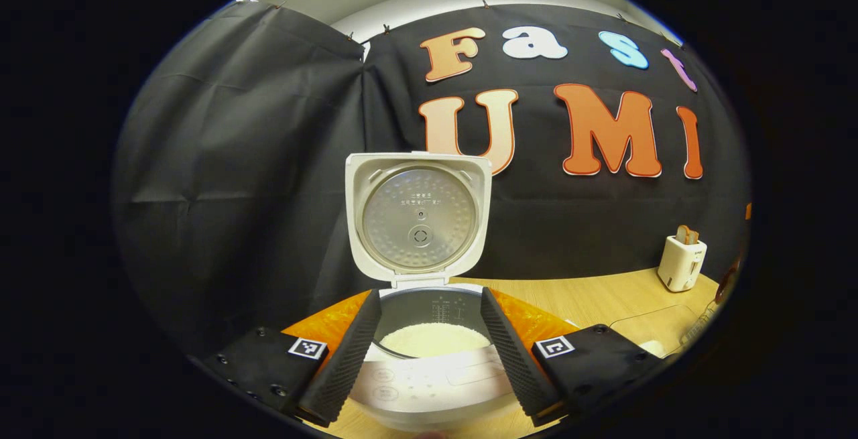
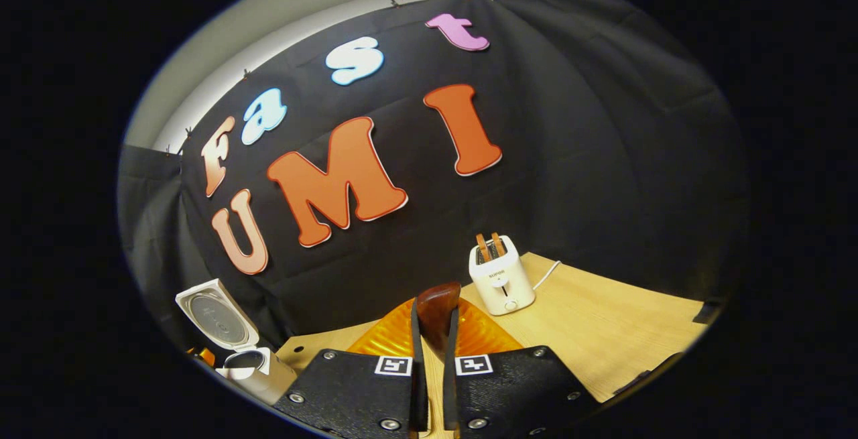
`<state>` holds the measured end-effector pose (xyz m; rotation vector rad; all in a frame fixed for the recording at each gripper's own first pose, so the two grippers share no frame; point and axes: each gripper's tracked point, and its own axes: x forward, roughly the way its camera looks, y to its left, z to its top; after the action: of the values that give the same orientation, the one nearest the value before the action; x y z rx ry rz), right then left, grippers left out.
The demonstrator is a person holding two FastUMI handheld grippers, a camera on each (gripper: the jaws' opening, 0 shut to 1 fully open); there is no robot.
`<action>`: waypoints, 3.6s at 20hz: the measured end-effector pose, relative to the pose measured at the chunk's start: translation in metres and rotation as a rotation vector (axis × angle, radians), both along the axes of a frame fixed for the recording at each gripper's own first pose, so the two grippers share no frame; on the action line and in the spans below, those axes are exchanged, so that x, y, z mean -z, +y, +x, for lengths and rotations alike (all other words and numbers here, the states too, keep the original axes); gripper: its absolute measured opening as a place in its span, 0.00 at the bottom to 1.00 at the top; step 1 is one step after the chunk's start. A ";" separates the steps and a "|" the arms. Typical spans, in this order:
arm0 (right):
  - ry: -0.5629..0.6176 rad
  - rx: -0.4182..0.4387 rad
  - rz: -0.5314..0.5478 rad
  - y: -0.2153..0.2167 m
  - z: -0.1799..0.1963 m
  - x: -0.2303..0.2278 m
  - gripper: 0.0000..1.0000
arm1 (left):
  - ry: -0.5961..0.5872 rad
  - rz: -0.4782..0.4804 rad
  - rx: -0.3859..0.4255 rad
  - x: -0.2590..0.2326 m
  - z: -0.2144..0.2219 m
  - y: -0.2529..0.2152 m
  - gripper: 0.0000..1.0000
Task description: Close the left gripper, press the button to open the rice cooker; take a wooden spoon from the chopstick holder with the right hand, scoop a spoonful of rice and pour it into the rice cooker, then put the wooden spoon back into the chopstick holder.
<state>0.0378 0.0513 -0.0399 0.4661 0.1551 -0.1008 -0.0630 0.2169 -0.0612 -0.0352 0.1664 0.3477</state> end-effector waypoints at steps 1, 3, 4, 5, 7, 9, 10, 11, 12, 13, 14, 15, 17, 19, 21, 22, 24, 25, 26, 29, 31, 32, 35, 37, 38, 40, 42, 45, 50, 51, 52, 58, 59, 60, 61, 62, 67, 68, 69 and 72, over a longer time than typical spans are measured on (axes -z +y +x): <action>0.010 0.000 0.025 -0.004 -0.001 0.009 0.09 | 0.003 0.002 0.001 0.000 0.001 -0.002 0.96; 0.031 0.000 0.068 -0.010 -0.003 0.025 0.09 | 0.004 0.010 0.004 -0.001 0.003 -0.008 0.96; 0.034 -0.003 0.088 -0.015 -0.007 0.033 0.09 | 0.005 0.014 0.005 0.000 0.004 -0.009 0.96; 0.033 -0.005 0.110 -0.017 -0.007 0.038 0.09 | 0.006 0.014 0.005 0.000 0.006 -0.011 0.97; 0.049 -0.010 0.140 -0.021 -0.009 0.053 0.09 | 0.012 0.008 0.007 0.001 0.009 -0.017 0.95; 0.054 -0.012 0.154 -0.020 -0.008 0.063 0.09 | 0.018 0.010 0.009 0.003 0.012 -0.021 0.97; 0.054 -0.012 0.159 -0.021 -0.008 0.067 0.09 | 0.019 0.013 0.010 0.003 0.013 -0.024 0.97; 0.051 -0.012 0.170 -0.023 -0.007 0.070 0.09 | 0.019 0.015 0.012 0.002 0.014 -0.026 0.97; 0.053 -0.011 0.186 -0.028 -0.008 0.074 0.09 | 0.020 0.017 0.014 0.002 0.016 -0.028 0.97; 0.057 -0.007 0.207 -0.031 -0.010 0.078 0.09 | 0.021 0.020 0.014 0.001 0.016 -0.031 0.96; 0.056 -0.003 0.224 -0.033 -0.010 0.082 0.09 | 0.021 0.021 0.014 0.001 0.017 -0.032 0.96; 0.058 -0.003 0.227 -0.034 -0.010 0.086 0.09 | 0.021 0.022 0.014 0.001 0.019 -0.033 0.97; 0.060 0.008 0.228 -0.038 -0.011 0.095 0.09 | 0.024 0.017 0.007 0.001 0.022 -0.033 0.96; 0.044 0.009 0.256 -0.043 -0.014 0.095 0.09 | 0.027 0.006 0.002 0.002 0.024 -0.034 0.97; 0.036 0.009 0.276 -0.044 -0.016 0.095 0.09 | 0.026 0.000 -0.001 0.001 0.027 -0.036 0.97; 0.031 0.009 0.288 -0.046 -0.017 0.095 0.10 | 0.024 0.000 -0.001 0.000 0.029 -0.036 0.97; 0.037 0.004 0.293 -0.048 -0.017 0.097 0.14 | 0.018 0.004 0.002 -0.005 0.034 -0.037 0.97; 0.035 -0.011 0.283 -0.046 -0.018 0.097 0.18 | 0.017 0.014 0.008 -0.008 0.037 -0.038 0.97; 0.038 -0.019 0.263 -0.044 -0.018 0.096 0.20 | 0.017 0.028 0.009 -0.011 0.040 -0.037 0.96; 0.040 -0.013 0.186 -0.054 -0.021 0.090 0.31 | 0.008 0.064 0.012 -0.025 0.049 -0.033 0.97; 0.021 -0.001 0.132 -0.061 -0.024 0.079 0.42 | -0.005 0.071 0.014 -0.034 0.055 -0.031 0.97; 0.015 0.003 0.100 -0.065 -0.025 0.075 0.37 | -0.014 0.082 0.015 -0.040 0.060 -0.026 0.98; -0.019 0.028 0.038 -0.078 -0.028 0.057 0.76 | -0.011 0.115 -0.013 -0.046 0.072 -0.009 0.99; -0.039 0.038 0.024 -0.083 -0.029 0.047 0.81 | -0.014 0.082 -0.017 -0.049 0.081 0.000 1.00; -0.047 0.044 0.015 -0.087 -0.030 0.043 0.81 | -0.012 0.069 -0.022 -0.051 0.086 0.007 0.99; -0.068 0.055 -0.006 -0.093 -0.031 0.031 0.82 | -0.017 0.058 -0.039 -0.062 0.094 0.020 0.99; -0.087 0.064 -0.040 -0.096 -0.033 0.018 0.82 | -0.022 0.065 -0.048 -0.076 0.103 0.031 0.99; -0.102 0.075 -0.119 -0.102 -0.035 0.002 0.83 | -0.033 0.084 -0.061 -0.109 0.116 0.047 0.99; -0.113 0.078 -0.220 -0.100 -0.037 -0.024 0.86 | -0.082 0.070 -0.057 -0.162 0.137 0.063 0.99; -0.115 0.078 -0.238 -0.099 -0.037 -0.028 0.86 | -0.090 0.076 -0.058 -0.173 0.143 0.067 0.99; -0.117 0.078 -0.254 -0.099 -0.037 -0.031 0.87 | -0.089 0.081 -0.057 -0.181 0.150 0.070 0.94; -0.124 0.063 -0.284 -0.091 -0.036 -0.047 0.89 | -0.102 0.070 -0.082 -0.202 0.211 0.106 0.96; -0.122 0.064 -0.299 -0.090 -0.036 -0.048 0.90 | -0.100 0.066 -0.091 -0.201 0.222 0.112 0.96; -0.118 0.068 -0.312 -0.092 -0.037 -0.048 0.90 | -0.093 0.059 -0.100 -0.200 0.233 0.121 0.96; -0.118 0.067 -0.324 -0.092 -0.038 -0.050 0.90 | -0.085 0.052 -0.108 -0.197 0.242 0.128 0.96; -0.112 0.070 -0.332 -0.092 -0.038 -0.050 0.90 | -0.070 0.035 -0.116 -0.189 0.254 0.136 0.96; -0.104 0.085 -0.314 -0.097 -0.040 -0.047 0.92 | 0.048 -0.075 -0.082 -0.137 0.290 0.140 0.95; -0.103 0.089 -0.310 -0.099 -0.040 -0.047 0.92 | 0.067 -0.094 -0.086 -0.128 0.290 0.142 0.95; -0.101 0.100 -0.301 -0.103 -0.040 -0.046 0.92 | 0.088 -0.100 -0.087 -0.122 0.288 0.142 0.95; -0.113 0.107 -0.283 -0.107 -0.045 -0.048 0.92 | 0.130 -0.092 -0.095 -0.121 0.288 0.138 0.92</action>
<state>-0.0072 -0.0556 0.0076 0.1964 0.0037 -0.1984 0.2245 0.3546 0.0597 -0.1114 0.3099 0.4371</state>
